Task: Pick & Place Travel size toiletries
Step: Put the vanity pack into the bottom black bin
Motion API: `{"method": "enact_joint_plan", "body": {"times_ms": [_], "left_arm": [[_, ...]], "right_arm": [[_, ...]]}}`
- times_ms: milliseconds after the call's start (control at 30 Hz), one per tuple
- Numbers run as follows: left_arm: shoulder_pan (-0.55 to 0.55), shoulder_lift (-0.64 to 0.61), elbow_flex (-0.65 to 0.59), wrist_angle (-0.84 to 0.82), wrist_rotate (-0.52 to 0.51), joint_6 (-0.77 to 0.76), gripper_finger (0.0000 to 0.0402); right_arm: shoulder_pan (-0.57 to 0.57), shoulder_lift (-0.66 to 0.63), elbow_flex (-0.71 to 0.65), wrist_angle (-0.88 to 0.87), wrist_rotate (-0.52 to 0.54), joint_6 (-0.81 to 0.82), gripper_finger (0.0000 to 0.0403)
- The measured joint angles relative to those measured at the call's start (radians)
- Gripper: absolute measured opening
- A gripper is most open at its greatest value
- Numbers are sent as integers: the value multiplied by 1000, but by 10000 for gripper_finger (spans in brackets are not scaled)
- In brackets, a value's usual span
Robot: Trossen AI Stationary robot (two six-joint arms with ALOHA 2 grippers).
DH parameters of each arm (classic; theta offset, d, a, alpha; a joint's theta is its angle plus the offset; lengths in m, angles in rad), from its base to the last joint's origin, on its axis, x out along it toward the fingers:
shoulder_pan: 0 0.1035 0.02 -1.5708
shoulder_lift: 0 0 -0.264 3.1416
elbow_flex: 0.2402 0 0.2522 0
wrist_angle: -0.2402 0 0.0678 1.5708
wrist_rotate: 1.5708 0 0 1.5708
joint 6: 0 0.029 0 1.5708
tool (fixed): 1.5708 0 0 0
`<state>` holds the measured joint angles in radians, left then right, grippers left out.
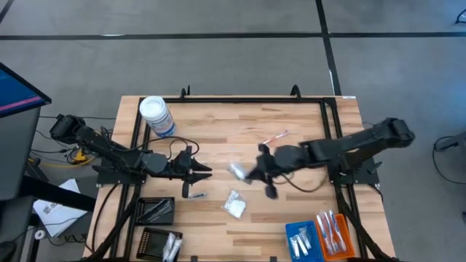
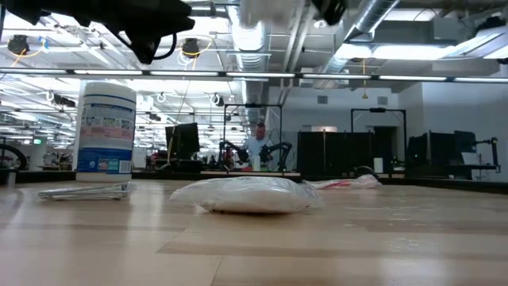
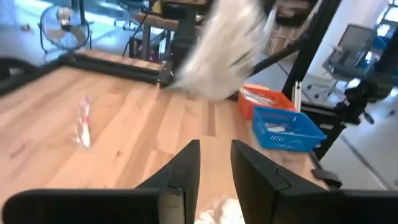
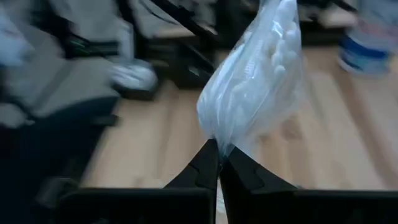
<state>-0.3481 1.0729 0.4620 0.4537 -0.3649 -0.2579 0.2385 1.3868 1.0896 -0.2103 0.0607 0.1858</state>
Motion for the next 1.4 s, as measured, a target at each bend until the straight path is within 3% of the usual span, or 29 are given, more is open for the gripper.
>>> {"method": "enact_joint_plan", "body": {"times_ms": [167,300,367,567,800,967,1167,1400], "left_arm": [[0,0,-1,58,110,69,85],[-10,1,-1,110,257,120,85],[-27,1,-1,128,276,137,85],[-70,1,0,128,251,175,85],[-150,44,96,-121,33,292,85],[-201,159,207,-218,-1,377,94],[-189,296,308,-310,-29,326,150],[-201,315,330,-320,28,265,241]], "right_arm": [[61,-59,-80,109,-41,-7,1],[56,-11,-89,205,-215,-21,0],[42,33,-78,222,-307,-14,0],[-13,191,0,119,-405,86,0],[-60,401,160,-28,-435,129,0],[-53,512,303,-119,-471,93,0],[-14,572,406,-173,-473,53,0],[7,573,407,-187,-456,50,0]]}}
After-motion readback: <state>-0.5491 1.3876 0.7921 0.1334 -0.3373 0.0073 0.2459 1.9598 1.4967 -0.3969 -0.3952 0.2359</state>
